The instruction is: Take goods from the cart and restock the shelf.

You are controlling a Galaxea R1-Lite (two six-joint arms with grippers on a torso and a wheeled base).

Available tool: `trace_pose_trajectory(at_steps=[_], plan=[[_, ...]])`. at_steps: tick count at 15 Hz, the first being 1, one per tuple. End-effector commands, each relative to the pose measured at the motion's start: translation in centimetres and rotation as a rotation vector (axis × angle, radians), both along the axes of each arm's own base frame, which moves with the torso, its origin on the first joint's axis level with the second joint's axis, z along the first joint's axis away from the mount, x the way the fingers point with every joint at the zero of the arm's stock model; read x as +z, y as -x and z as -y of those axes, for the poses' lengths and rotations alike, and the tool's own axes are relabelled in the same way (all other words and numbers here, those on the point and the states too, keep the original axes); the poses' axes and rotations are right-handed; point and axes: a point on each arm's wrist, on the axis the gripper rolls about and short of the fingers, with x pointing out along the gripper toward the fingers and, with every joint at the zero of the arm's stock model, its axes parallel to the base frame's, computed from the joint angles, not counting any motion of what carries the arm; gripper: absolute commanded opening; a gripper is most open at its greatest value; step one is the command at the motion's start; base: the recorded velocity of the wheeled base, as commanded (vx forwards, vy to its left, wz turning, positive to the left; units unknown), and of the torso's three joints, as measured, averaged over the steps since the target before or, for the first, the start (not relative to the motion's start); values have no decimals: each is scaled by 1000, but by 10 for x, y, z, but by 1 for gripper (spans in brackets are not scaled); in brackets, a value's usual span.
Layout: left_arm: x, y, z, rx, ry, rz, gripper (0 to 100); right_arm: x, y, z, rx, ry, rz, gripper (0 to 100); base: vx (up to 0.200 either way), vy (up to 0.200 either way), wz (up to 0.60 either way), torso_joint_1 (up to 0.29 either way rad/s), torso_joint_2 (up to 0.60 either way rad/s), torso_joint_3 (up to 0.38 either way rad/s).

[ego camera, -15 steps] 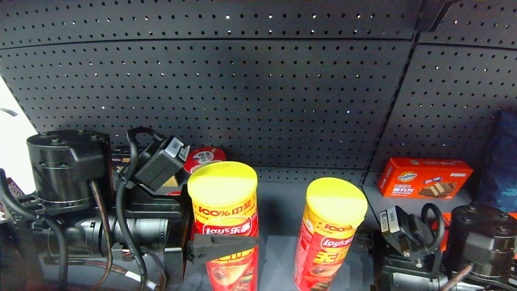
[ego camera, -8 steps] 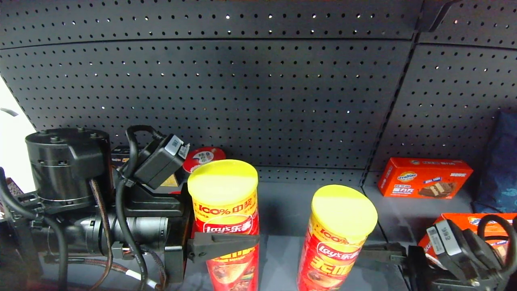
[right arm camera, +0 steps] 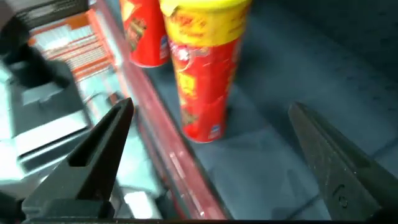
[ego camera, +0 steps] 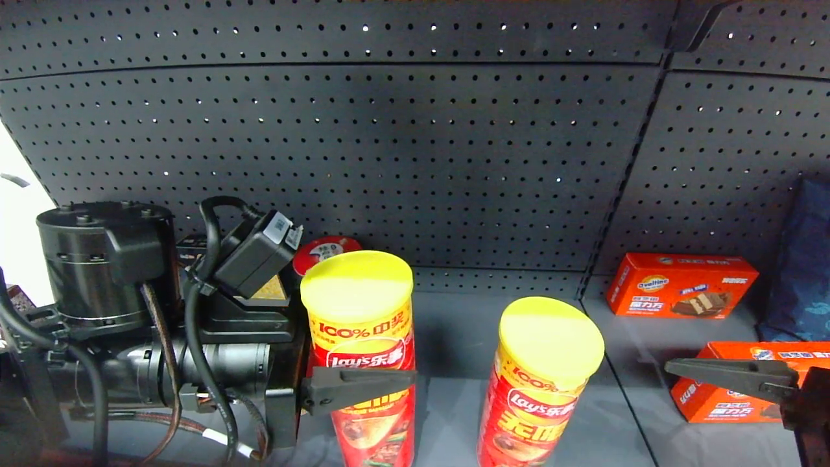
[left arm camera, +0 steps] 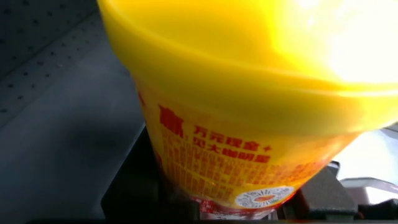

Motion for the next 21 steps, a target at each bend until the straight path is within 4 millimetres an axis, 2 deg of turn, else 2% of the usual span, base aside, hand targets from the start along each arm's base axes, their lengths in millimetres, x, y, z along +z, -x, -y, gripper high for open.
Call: trace_pose_trajectory(at_steps=[1, 5, 6, 9, 13, 15, 16, 17, 21], plan=[[2, -2, 1, 23, -2, 9, 0, 5, 4, 4, -19, -23, 30, 100, 0, 0, 0, 0, 0, 0], [13, -21, 10, 77, 2, 42, 0, 11, 3, 6, -80, -87, -23, 100, 0, 0, 0, 0, 0, 0], [15, -38, 19, 102, 4, 60, 0, 10, 3, 7, -108, -94, -34, 100, 0, 0, 0, 0, 0, 0], [20, -53, 30, 164, -1, 92, 0, 8, 8, 13, -113, -92, -39, 100, 0, 0, 0, 0, 0, 0], [24, -61, 38, 159, -12, 82, 0, 8, 9, 13, -108, -82, -53, 100, 0, 0, 0, 0, 0, 0], [33, -66, 41, 135, -24, 55, 0, 8, 9, 13, -107, -85, -54, 100, 0, 0, 0, 0, 0, 0], [31, -76, 46, 111, -28, 43, 0, 9, 9, 13, -107, -87, -55, 100, 0, 0, 0, 0, 0, 0], [28, -93, 56, 95, -19, 64, 0, 11, 8, 13, -109, -93, -49, 100, 0, 0, 0, 0, 0, 0], [12, -118, 68, 100, -18, 88, 0, 18, 6, 11, -112, -104, -36, 100, 0, 0, 0, 0, 0, 0]])
